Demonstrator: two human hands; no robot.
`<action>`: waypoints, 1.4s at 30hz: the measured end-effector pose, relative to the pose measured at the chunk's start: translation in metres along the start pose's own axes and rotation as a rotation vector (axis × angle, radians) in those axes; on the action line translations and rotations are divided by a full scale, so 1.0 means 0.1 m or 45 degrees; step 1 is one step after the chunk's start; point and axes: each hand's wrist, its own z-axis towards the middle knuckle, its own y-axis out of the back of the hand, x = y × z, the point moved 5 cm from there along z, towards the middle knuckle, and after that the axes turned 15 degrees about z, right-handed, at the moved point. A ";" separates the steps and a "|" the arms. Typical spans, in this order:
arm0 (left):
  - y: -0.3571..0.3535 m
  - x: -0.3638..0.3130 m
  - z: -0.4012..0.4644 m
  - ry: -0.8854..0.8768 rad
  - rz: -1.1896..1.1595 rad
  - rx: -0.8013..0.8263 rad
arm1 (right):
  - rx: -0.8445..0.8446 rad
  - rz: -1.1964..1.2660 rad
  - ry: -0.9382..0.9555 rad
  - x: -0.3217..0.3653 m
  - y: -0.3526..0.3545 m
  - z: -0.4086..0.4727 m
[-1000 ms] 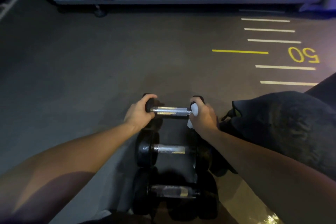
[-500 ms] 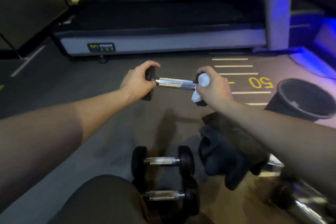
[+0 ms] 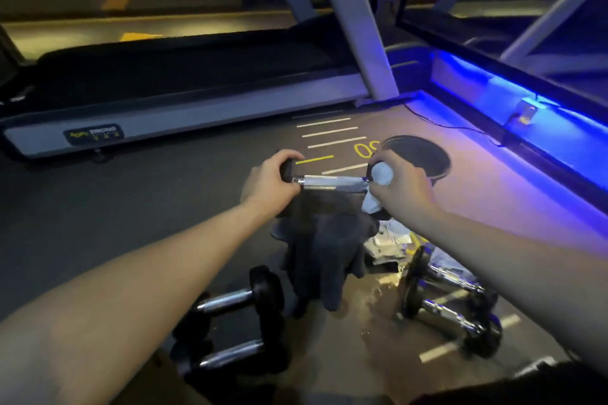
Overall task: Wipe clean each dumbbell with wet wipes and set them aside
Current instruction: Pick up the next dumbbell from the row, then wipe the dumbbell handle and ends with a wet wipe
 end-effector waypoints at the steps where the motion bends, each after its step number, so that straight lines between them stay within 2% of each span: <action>1: -0.08 -0.03 -0.01 0.006 0.005 0.009 | 0.010 -0.017 -0.001 -0.06 0.05 -0.01; 7: -0.26 -0.12 0.17 0.012 0.045 0.047 | 0.006 0.000 -0.036 -0.28 0.09 0.12; 14: -0.35 0.14 0.34 0.051 0.045 0.071 | 0.092 -0.014 -0.054 -0.37 -0.24 0.36; 23: -0.38 0.28 0.41 -0.129 0.143 0.137 | 0.144 -0.086 -0.030 -0.38 -0.25 0.33; 25: -0.40 0.33 0.44 -0.064 0.007 0.214 | 0.149 -0.079 -0.018 -0.36 -0.25 0.31; 28: -0.51 0.49 0.44 0.071 -0.406 0.529 | 0.144 -0.103 -0.006 -0.34 -0.27 0.28; 31: -0.59 0.58 0.40 0.061 -0.636 0.766 | 0.141 -0.148 -0.027 -0.37 -0.30 0.26; 42: -0.65 0.61 0.45 0.072 -0.813 0.989 | 0.201 -0.133 -0.091 -0.47 -0.34 0.31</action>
